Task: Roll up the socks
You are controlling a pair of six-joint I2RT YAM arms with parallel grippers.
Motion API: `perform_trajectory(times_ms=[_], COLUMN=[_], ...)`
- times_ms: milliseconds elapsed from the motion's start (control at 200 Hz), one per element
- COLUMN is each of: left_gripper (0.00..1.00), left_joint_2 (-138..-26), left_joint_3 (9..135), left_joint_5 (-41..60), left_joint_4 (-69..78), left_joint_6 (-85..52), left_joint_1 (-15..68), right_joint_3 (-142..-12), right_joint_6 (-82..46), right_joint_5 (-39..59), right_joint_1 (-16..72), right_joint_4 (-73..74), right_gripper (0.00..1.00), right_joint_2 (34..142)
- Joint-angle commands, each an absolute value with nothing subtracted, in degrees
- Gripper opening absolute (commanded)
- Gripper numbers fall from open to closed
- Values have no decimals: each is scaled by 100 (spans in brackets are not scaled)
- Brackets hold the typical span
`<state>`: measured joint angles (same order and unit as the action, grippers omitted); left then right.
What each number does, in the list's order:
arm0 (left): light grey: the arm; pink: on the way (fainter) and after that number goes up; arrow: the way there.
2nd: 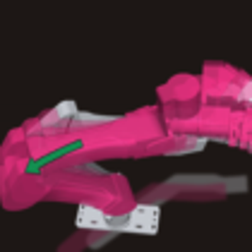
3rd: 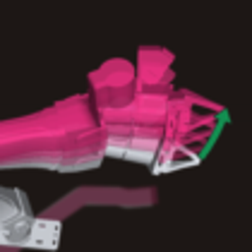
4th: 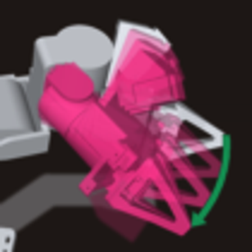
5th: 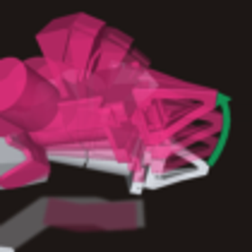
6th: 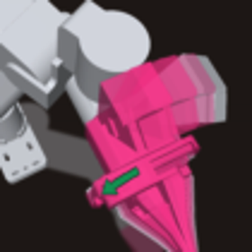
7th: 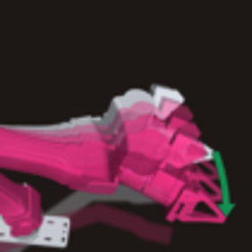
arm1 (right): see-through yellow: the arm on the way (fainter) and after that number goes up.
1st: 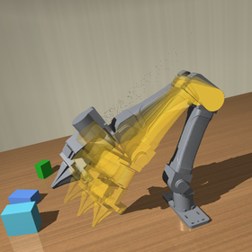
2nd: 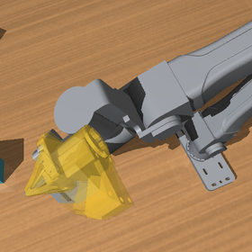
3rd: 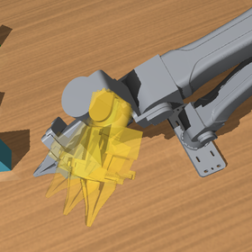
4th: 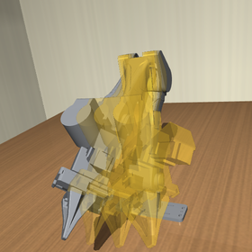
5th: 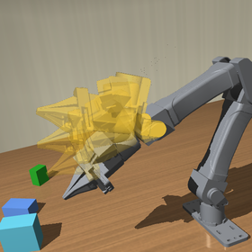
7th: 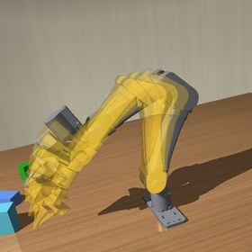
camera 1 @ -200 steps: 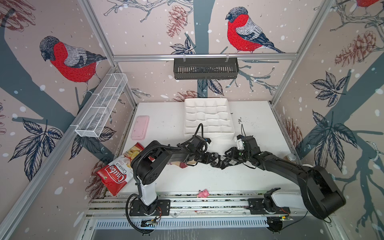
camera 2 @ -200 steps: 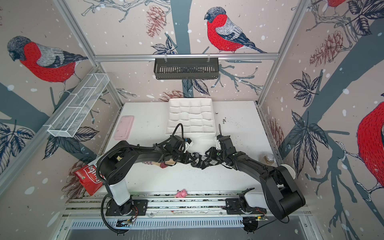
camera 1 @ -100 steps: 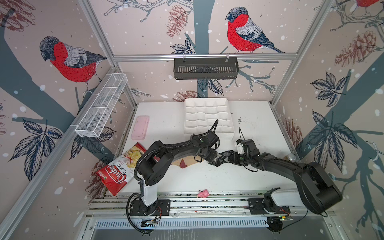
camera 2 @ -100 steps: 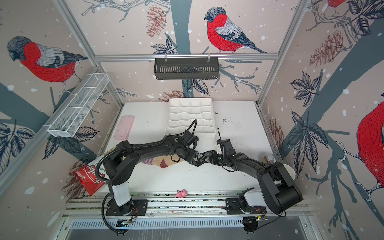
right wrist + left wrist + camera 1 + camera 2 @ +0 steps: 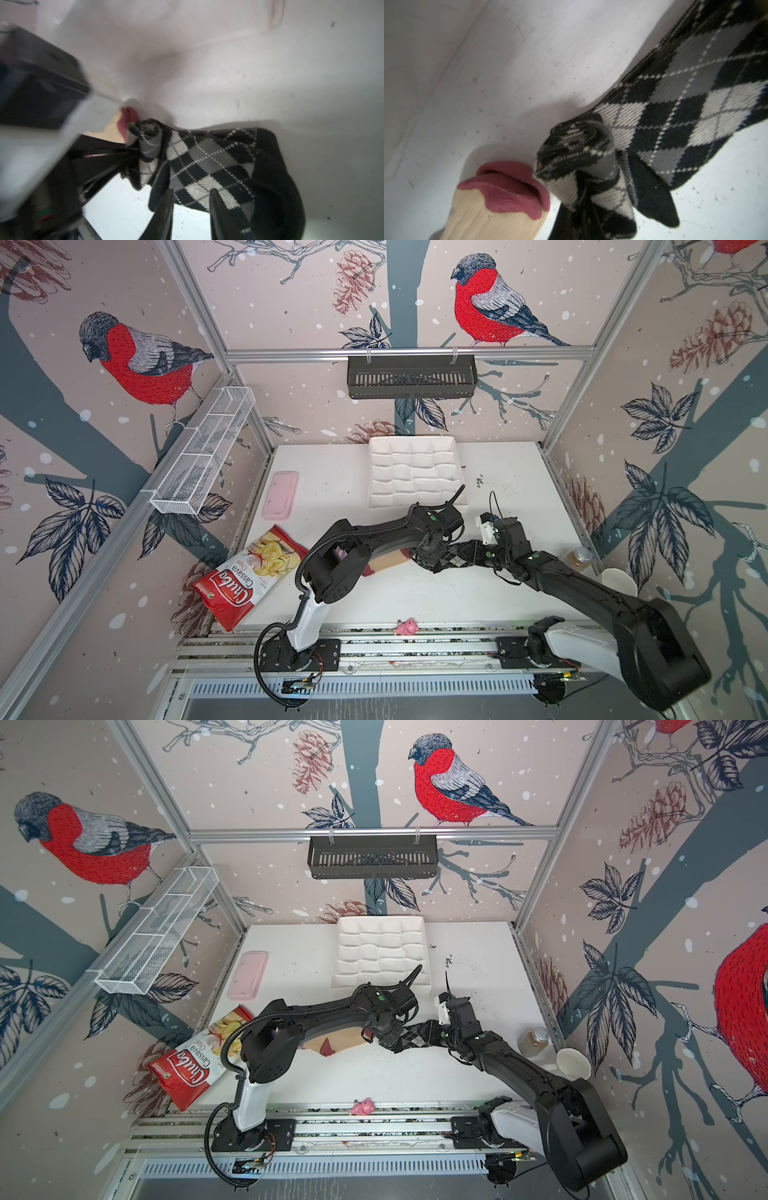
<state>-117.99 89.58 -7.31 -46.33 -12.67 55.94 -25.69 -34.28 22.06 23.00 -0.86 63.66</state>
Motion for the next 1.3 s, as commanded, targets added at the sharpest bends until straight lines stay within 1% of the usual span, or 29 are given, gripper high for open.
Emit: perform_trajectory(times_ms=[0,105,175,250,375,725,926,981,1071,1296], left_gripper=[0,0,0,0,0,0,0,8,15,19], left_joint_2=[-11771,-11686,-11663,-11691,-11716,-11724,-11657,-11577,-11404,-11060], left_joint_3=[9035,9023,9021,9036,9037,9008,8929,8841,8628,8183], left_joint_5=[-659,-362,-202,-118,-60,193,470,625,996,1774], left_joint_4=[-4912,-4728,-4616,-4604,-4619,-4465,-4329,-4229,-3965,-3325], left_joint_6=[-1294,-1327,-1343,-1354,-1366,-1371,-1344,-1340,-1342,-1428], left_joint_1=[5590,5590,5590,5590,5593,5581,5546,5513,5447,5309], right_joint_3=[-2581,-2464,-2372,-2337,-2391,-2504,-2553,-2532,-2514,-2514], right_joint_6=[-3388,-3576,-3797,-4009,-4078,-4114,-4078,-4078,-4054,-3991], right_joint_5=[2324,2747,2978,3065,3031,2915,2870,2874,2894,2909], right_joint_1=[2410,2601,2772,2934,3056,3050,2994,2947,2902,2824], right_joint_4=[-125,429,992,1475,1730,1990,1978,1985,1958,1881], right_gripper=[25,16,13,12,10,6,5,5,5,5], right_joint_2=[6150,6437,6715,6931,7152,8125,8363,8376,8366,8323])
